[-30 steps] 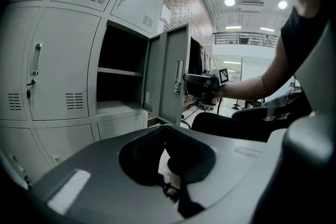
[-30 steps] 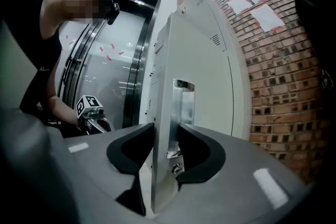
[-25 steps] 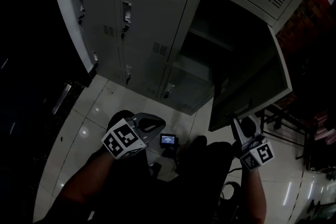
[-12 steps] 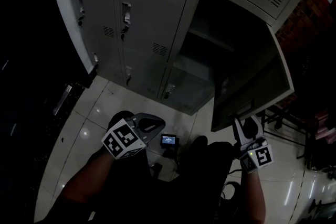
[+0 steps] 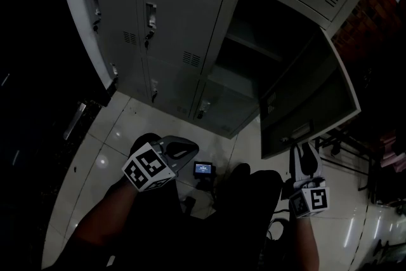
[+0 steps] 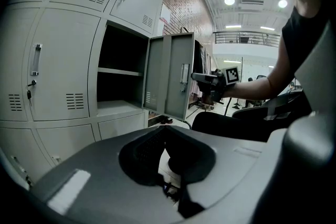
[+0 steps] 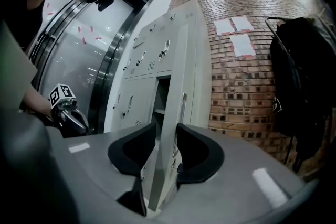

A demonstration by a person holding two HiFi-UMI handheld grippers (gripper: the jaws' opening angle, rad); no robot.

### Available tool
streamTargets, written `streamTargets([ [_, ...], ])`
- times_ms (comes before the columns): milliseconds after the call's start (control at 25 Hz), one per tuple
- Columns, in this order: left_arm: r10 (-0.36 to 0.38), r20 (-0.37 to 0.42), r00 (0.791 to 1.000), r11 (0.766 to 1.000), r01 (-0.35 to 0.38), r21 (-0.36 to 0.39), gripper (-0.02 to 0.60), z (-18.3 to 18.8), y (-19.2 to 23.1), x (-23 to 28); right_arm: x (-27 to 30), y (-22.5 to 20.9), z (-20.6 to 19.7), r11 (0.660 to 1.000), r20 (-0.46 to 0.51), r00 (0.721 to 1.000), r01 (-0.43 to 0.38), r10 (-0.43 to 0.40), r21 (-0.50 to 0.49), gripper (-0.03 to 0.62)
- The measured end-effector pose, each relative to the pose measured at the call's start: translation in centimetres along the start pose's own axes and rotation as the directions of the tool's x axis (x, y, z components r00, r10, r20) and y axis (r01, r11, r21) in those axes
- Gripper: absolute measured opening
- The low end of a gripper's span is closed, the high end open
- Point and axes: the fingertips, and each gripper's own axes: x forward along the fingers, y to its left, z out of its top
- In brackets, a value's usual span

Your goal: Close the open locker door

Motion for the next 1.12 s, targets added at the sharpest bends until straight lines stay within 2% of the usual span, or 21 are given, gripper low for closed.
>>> streamTargets([
  [280, 0.001, -0.001, 1.000, 1.000, -0.001, 0.001, 0.012, -0.1, 0.0, 0.0, -0.8, 1.6, -2.7, 1.000, -0.067, 0.997, -0.028, 0.027, -0.004, 0.096],
  [480, 0.001, -0.002, 1.000, 1.000, -0.001, 0.002, 0.012, 0.0, 0.0, 0.0, -0.1, 4.2, -2.9, 0.992, -0.069, 0.990, -0.126, 0.127, 0.008, 0.017],
  [640, 0.002, -0.005, 1.000, 1.000, -0.002, 0.001, 0.012, 0.0, -0.1, -0.2, 1.3, 7.9, -3.6, 0.961, -0.081, 0.957, -0.277, 0.277, 0.006, 0.003],
  [760, 0.005, 0.000, 1.000, 1.000, -0.005, 0.001, 0.012, 0.2, 0.0, -0.1, 2.0, 10.0, -4.5, 0.937, -0.102, 0.932, -0.350, 0.348, -0.002, 0.003],
  [920, 0.007, 0.004, 1.000, 1.000, -0.007, -0.001, 0.012, 0.3, 0.3, -0.3, 2.4, 11.3, -5.8, 0.917, -0.137, 0.906, -0.398, 0.399, 0.038, 0.003],
  [1120, 0.002, 0.006, 1.000, 1.000, -0.002, -0.003, 0.012, 0.2, 0.1, -0.1, 2.5, 10.3, -6.6, 0.912, -0.146, 0.902, -0.392, 0.407, 0.122, 0.002],
])
